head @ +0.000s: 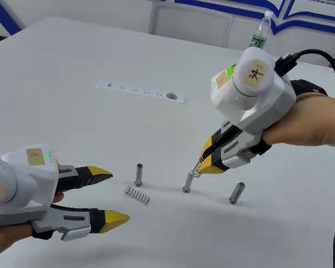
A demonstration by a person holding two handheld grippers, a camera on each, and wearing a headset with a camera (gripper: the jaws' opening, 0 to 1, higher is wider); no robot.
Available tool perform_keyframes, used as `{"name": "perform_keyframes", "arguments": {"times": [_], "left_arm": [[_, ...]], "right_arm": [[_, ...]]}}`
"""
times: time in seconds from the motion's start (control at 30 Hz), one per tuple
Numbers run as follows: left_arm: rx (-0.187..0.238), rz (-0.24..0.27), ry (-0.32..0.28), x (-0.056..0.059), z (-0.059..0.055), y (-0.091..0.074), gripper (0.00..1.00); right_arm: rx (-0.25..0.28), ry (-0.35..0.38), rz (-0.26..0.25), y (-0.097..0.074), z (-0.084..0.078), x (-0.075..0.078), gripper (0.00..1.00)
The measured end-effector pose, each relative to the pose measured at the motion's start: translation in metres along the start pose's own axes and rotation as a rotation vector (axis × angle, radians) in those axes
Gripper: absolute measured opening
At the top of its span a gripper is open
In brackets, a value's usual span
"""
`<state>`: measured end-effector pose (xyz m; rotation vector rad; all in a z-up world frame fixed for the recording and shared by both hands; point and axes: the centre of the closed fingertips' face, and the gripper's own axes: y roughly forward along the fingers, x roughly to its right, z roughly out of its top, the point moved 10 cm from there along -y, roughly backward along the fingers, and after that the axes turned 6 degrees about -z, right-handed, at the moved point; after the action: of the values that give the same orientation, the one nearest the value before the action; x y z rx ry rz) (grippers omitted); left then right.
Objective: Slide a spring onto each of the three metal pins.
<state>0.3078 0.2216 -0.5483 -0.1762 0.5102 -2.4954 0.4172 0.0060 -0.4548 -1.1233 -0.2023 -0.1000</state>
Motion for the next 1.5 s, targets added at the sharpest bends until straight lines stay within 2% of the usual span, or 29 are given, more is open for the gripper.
{"name": "perform_keyframes", "arguments": {"times": [0.53,1.5], "left_arm": [[0.009,0.031,-0.031,-0.003,-0.004,-0.004,0.61],[0.008,0.03,-0.043,-0.003,-0.008,-0.003,0.61]], "right_arm": [[-0.045,0.041,0.0,0.024,-0.005,0.02,0.12],[-0.105,0.056,0.037,0.056,-0.014,0.024,0.12]]}}
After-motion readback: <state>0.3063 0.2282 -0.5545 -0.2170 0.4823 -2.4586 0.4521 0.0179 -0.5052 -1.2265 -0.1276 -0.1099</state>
